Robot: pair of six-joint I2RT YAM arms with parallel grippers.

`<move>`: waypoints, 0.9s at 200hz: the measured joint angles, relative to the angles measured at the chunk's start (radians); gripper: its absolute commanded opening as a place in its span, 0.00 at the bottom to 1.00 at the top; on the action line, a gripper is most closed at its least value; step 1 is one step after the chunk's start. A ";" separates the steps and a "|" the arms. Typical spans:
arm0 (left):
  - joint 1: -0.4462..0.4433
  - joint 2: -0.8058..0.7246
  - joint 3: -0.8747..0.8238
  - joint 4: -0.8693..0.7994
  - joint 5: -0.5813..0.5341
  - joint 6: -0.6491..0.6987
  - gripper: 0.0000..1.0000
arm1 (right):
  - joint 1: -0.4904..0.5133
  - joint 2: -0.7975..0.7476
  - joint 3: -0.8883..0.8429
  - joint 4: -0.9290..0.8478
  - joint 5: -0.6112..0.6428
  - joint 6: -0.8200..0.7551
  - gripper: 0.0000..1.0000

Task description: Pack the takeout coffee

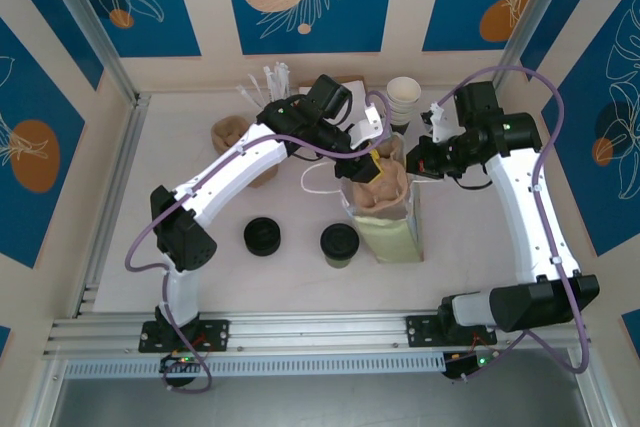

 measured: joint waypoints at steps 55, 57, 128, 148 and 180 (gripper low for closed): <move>0.000 0.023 0.000 0.026 0.010 -0.003 0.32 | -0.007 0.059 0.021 0.013 0.080 0.006 0.29; 0.000 0.024 0.000 0.028 0.010 -0.003 0.32 | -0.007 0.060 0.023 0.014 0.083 0.008 0.30; 0.000 0.101 0.060 0.032 -0.001 -0.012 0.32 | -0.013 0.068 0.124 0.017 0.143 0.039 0.46; 0.000 0.109 0.073 0.035 -0.002 -0.023 0.32 | -0.014 0.066 0.124 0.007 0.166 0.043 0.46; 0.000 0.119 0.091 0.061 -0.017 -0.055 0.32 | -0.022 0.064 0.112 -0.001 0.206 0.051 0.46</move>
